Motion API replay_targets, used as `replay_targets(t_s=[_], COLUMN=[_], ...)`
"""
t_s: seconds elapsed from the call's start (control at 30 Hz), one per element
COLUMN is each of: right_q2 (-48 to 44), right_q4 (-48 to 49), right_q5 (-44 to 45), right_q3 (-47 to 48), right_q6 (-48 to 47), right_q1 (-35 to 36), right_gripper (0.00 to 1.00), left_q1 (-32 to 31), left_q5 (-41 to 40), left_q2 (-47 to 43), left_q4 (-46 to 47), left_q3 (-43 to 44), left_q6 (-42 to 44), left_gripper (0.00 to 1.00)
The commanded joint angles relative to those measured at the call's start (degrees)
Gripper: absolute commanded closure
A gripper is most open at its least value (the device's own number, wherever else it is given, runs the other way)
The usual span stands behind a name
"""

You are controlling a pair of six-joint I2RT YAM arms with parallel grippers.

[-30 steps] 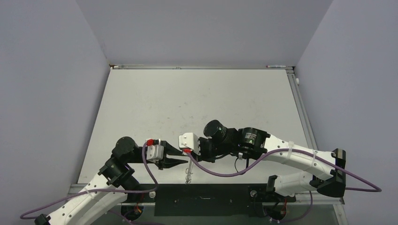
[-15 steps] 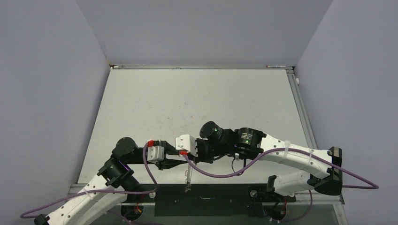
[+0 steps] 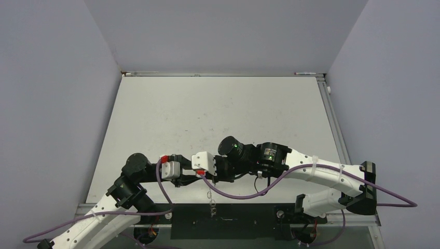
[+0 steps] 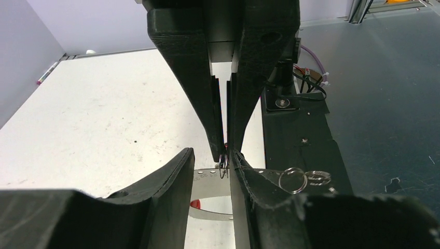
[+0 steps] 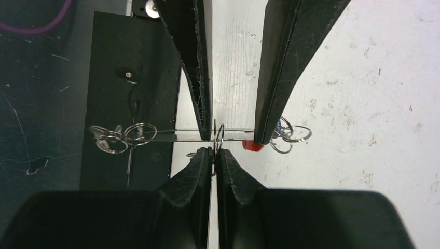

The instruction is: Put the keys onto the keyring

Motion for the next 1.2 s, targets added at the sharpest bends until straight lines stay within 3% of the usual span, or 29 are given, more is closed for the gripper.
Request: replay_targets(t_s=[0.0,0.27,0.5,0.6,0.77,0.93,1.07,1.17], right_q2=[-0.2,-0.3,-0.5,-0.6,-2.0,-6.6,-14.9,-21.9], right_q4=[2.8,3.1,3.8,4.1,7.5,14.9,25.1,33.5], right_q5=[0.0,0.2,0.8,1.0,2.3,4.3,6.9,4.1], right_q3=[2.6,2.8,2.5,2.4,1.3,-3.3,-10.1,-16.0], right_q6=[-0.4,-0.4,-0.5,-0.5,-0.2,0.5,2.4,4.1], right_q1=[0.4,0.6,1.0,1.1,1.1,1.0,0.9,0.5], right_gripper=[0.95,0.95,0.95,0.95,0.93,0.38,0.34,0.33], left_q1=[-0.1,-0.5,-1.1,-1.1,-1.1,-0.3,2.0,4.1], left_q5=[-0.7,2.6,1.6,1.3,1.3,-2.9,-3.3,-1.3], left_q2=[-0.2,2.6,3.7,3.4,2.3,-2.2,-6.2,-7.9], left_q4=[0.7,1.5,0.8,0.7,-0.8,-0.3,3.4,7.6], left_q3=[1.3,1.1,1.6,1.7,2.9,2.7,0.8,-0.6], left_q6=[1.0,-0.7,0.0,0.1,1.3,1.4,-1.6,-4.7], left_gripper=[0.72,0.75,0.87,1.00,1.00,1.00,1.00,1.00])
